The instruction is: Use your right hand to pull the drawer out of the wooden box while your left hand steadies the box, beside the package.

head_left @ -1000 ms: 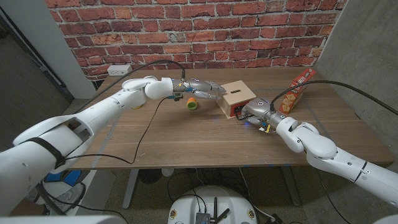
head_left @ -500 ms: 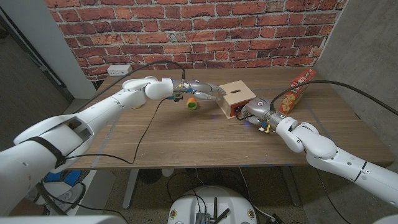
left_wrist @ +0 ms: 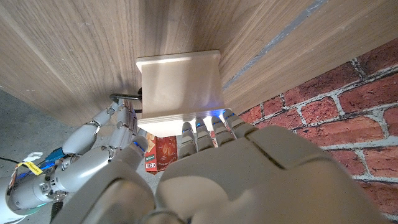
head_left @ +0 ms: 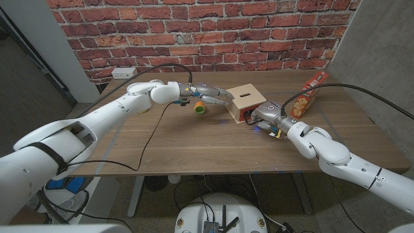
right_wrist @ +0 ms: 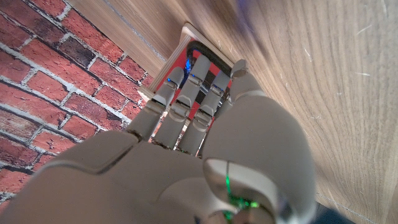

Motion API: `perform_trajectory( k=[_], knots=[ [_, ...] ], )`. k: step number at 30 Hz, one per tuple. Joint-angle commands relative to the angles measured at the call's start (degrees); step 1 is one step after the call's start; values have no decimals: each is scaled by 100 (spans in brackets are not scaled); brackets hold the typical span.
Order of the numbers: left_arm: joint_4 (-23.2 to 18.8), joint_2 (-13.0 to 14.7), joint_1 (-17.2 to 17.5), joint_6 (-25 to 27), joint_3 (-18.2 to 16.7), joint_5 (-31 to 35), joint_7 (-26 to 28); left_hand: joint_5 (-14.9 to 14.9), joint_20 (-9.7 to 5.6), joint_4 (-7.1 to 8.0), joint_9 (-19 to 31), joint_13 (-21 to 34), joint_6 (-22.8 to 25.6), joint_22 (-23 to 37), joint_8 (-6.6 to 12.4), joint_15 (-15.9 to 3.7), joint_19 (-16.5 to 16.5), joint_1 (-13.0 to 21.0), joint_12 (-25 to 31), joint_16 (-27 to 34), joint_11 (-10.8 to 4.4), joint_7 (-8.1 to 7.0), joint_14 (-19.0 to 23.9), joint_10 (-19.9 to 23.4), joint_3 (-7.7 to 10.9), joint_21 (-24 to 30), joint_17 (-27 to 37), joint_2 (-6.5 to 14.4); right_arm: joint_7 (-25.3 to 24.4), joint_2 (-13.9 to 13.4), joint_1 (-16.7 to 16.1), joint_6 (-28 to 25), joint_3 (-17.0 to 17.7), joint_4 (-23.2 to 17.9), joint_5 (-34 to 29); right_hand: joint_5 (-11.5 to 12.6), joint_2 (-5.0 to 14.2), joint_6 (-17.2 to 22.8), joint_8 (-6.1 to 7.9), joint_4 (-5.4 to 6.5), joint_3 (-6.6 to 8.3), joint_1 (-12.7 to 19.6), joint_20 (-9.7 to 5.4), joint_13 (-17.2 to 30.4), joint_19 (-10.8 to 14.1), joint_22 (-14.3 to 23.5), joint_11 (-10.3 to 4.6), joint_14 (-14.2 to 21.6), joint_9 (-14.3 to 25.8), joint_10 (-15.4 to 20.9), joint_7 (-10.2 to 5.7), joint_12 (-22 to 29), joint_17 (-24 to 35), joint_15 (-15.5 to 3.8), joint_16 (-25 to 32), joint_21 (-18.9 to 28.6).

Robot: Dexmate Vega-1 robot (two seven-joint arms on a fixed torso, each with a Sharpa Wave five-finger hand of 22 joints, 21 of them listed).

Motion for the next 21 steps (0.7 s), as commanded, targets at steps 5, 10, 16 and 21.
perform_trajectory(
  k=[5,10,16,21],
  knots=[
    [-107,35,18,-26,-85,168,290,38,-1041,-53,-8,-6,55,5,28,-491,21,77,19,3,-11,21,23,15,21,-28,5,510,-17,27,16,1,-11,10,-19,5,16,43,8,7,66,-61,-755,19,14,9,18,42,11,60,-10,-6,24,-463,-13,-21],
    [-23,-31,-49,-129,-57,176,332,38,-1040,-64,-9,-5,48,4,18,-480,10,84,13,-7,-13,22,16,14,25,-41,3,507,-12,33,21,-1,-13,7,-21,4,16,63,15,11,68,-72,-754,20,20,9,18,40,13,60,-7,-5,31,-461,-22,-19],
    [78,-112,-149,-264,-3,210,359,39,-1038,-73,-9,-5,41,2,9,-479,5,90,9,-14,-13,28,13,15,28,-52,2,504,-33,23,11,-9,-4,-1,-29,3,14,61,10,8,74,-75,-755,19,21,9,15,46,11,63,-7,-5,42,-462,-27,-19],
    [126,-169,-201,-332,28,230,382,39,-1029,-84,-9,-5,26,1,-2,-460,17,95,6,-8,-5,37,44,23,32,-58,0,500,-31,-16,-31,-23,23,-35,-7,3,11,66,10,7,77,-80,-756,16,21,9,17,42,12,58,-9,-9,47,-462,-34,-19]
  ],
)
